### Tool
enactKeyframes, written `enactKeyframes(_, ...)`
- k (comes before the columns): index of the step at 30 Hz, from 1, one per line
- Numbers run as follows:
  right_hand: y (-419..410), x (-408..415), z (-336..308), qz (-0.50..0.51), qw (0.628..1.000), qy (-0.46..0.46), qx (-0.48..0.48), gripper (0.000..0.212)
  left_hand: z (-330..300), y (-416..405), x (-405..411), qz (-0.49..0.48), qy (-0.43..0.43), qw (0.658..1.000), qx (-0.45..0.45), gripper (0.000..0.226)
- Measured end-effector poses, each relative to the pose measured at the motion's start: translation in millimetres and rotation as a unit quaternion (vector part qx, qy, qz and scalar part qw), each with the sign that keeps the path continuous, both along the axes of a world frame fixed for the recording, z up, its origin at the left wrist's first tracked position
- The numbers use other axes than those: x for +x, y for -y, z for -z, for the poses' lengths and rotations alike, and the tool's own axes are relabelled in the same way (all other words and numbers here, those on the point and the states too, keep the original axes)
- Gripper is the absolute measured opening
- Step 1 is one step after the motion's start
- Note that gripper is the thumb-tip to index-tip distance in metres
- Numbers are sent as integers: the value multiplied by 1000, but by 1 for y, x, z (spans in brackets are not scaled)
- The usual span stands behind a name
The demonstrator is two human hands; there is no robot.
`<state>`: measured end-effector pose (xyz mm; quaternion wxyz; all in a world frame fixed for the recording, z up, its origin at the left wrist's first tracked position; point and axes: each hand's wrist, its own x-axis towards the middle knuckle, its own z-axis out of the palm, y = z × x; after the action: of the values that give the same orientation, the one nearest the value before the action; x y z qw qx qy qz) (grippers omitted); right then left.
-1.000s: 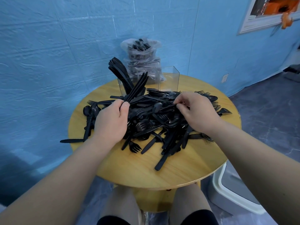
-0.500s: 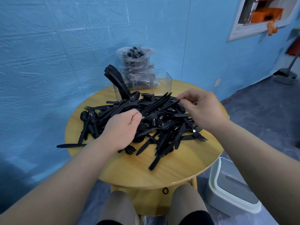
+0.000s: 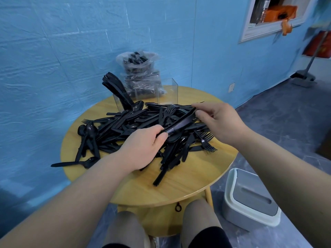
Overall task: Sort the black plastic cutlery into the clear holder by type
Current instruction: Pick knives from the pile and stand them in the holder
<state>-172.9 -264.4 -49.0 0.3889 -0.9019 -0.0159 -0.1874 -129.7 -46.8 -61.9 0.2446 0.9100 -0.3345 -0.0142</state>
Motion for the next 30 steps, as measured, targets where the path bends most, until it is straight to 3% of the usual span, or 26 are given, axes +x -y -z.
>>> enactKeyframes(8, 5, -4, 14, 68, 994, 65, 61, 20, 3, 5, -2, -61, 32, 997, 34, 29)
enactKeyframes(10, 7, -3, 27, 55, 994, 35, -89, 18, 6, 0, -1, -86, 37, 995, 34, 30)
enactKeyframes(12, 4, -1, 41, 2, 965, -36, -260, 26, 9, -6, -1, -100, 35, 994, 37, 31)
enactKeyframes(14, -1, 1, 49, -22, 942, -63, -330, 34, 11, -9, -2, -112, 31, 992, 39, 31)
enactKeyframes(20, -9, 6, 47, -65, 920, -29, -386, 29, 12, -21, -4, -132, 17, 991, 31, 31)
enactKeyframes(30, -27, 12, 39, -88, 920, 134, -358, 8, 2, -19, -6, -114, -30, 993, 22, 25)
